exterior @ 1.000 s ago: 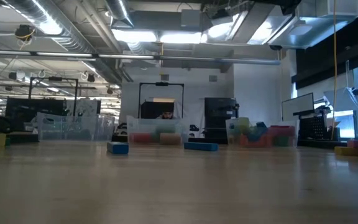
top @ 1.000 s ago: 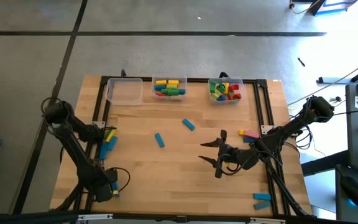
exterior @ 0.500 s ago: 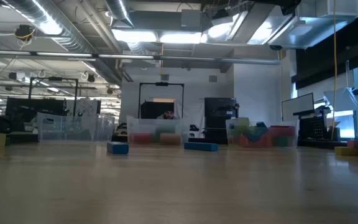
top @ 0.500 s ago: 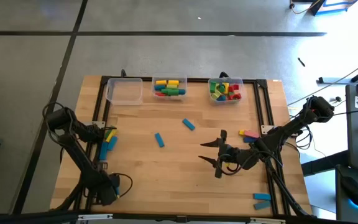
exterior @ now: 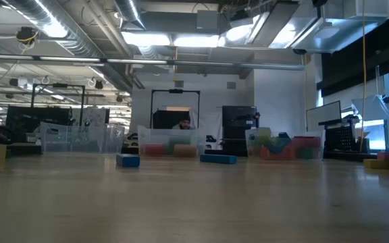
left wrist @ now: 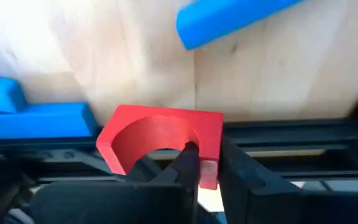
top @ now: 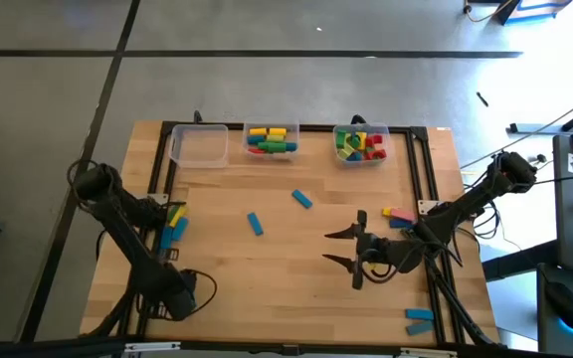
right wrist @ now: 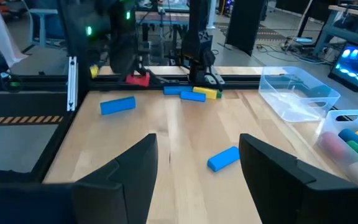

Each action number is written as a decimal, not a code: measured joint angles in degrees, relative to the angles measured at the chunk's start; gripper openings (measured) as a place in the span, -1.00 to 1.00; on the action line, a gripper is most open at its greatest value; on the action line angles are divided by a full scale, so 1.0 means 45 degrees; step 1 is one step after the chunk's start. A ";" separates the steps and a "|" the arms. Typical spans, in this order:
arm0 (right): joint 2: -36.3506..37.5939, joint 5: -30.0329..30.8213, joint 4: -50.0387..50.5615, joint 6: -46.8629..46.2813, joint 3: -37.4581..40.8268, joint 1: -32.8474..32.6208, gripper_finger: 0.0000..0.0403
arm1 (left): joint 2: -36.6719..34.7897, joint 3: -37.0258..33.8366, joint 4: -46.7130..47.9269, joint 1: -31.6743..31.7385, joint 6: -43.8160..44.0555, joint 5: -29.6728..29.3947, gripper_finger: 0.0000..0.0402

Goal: Sort blocks by size
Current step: Put the red arch block into the right transparent bin

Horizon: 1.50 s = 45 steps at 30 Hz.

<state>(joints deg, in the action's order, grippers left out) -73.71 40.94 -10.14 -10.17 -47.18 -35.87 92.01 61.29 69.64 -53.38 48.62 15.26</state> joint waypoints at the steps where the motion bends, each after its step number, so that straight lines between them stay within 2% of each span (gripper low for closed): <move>1: 0.0004 0.0000 0.0031 0.0004 -0.0003 -0.0069 0.10 | -0.0122 0.0332 0.0208 0.0232 -0.0098 -0.0135 -0.84; 3: 0.0013 -0.0012 0.0022 0.0001 -0.0003 -0.0047 0.10 | -0.0473 0.0949 0.0297 0.0698 -0.0250 -0.0746 -0.83; 6: 0.0019 -0.0007 0.0017 0.0000 -0.0003 -0.0036 0.10 | -0.0647 0.1756 0.0200 0.1422 -0.0669 -0.2483 -0.86; 9: 0.0019 -0.0005 0.0014 0.0000 -0.0002 -0.0036 0.10 | -0.0646 0.2423 -0.0249 0.2147 -0.1841 -0.3961 -0.86; 13: 0.0019 -0.0007 0.0007 -0.0001 -0.0003 -0.0036 0.10 | -0.0648 0.2712 -0.2003 0.3379 -0.3760 -0.5497 -0.82; 16: 0.0019 -0.0007 -0.0012 -0.0081 -0.0003 -0.0036 0.10 | -0.0648 0.2726 -0.3938 0.4466 -0.5325 -0.6063 -0.83; 20: 0.0019 -0.0007 -0.0368 -0.0817 -0.0002 -0.0036 0.10 | -0.0586 0.2728 -0.6683 0.5915 -0.7083 -0.6564 -0.86; 24: 0.0019 -0.0007 -0.0871 -0.0769 -0.0003 -0.0031 0.10 | -0.0220 0.2731 -0.9068 0.7208 -0.9258 -0.6686 -0.81; 29: 0.0019 0.0008 -0.1131 -0.0724 -0.0003 -0.0025 0.10 | 0.0603 0.2728 -1.1683 0.8518 -1.1032 -0.6648 -0.80; 37: 0.0019 0.0027 -0.1622 -0.0268 -0.0003 -0.0026 0.10 | 0.2067 0.2726 -1.5744 1.0110 -1.2123 -0.6628 -0.79; 45: 0.0019 0.0081 -0.1734 0.0034 -0.0003 -0.0021 0.10 | 0.3878 0.2726 -1.9923 1.1841 -1.2289 -0.6405 -0.78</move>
<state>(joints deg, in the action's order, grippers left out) -73.63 41.30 -17.94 -10.02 -47.20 -35.97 109.46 73.56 -20.02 -0.09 -6.69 -13.56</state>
